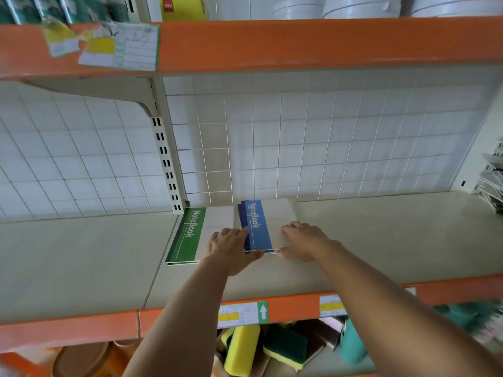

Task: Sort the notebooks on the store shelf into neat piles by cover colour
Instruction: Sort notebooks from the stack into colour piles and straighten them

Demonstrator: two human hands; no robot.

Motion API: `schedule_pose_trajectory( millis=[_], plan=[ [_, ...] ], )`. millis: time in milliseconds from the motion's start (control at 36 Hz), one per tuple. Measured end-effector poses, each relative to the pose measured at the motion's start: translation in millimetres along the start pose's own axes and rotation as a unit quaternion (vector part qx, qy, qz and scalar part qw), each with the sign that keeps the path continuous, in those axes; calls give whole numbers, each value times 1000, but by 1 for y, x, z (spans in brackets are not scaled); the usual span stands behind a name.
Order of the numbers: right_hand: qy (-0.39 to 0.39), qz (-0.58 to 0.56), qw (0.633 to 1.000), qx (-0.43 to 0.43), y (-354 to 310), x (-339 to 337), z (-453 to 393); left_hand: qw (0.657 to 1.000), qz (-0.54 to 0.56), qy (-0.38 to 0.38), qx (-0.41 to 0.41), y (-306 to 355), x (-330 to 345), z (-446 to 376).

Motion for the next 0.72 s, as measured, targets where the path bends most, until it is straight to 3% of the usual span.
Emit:
schedule_pose_trajectory(
  millis=[250,472,722],
  plan=[
    [25,-9,1000,15,8,-5,7,1000,0,13,0,6,2,-3],
    [49,-31,997,52,34,-11,30,993,71,79,-52,14,-18,-1],
    [71,-38,989,123,98,-18,71,992,99,83,4,73,-27,-15]
  ],
)
Point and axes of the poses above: each hand's wrist, its own z-axis away from the middle knuckle, its own x-axis out of the palm, y = z × x, the point moved 7 cm from there along -z, towards the middle knuckle, and after that the axes turned 14 degrees about x, right-handed, at the moved point
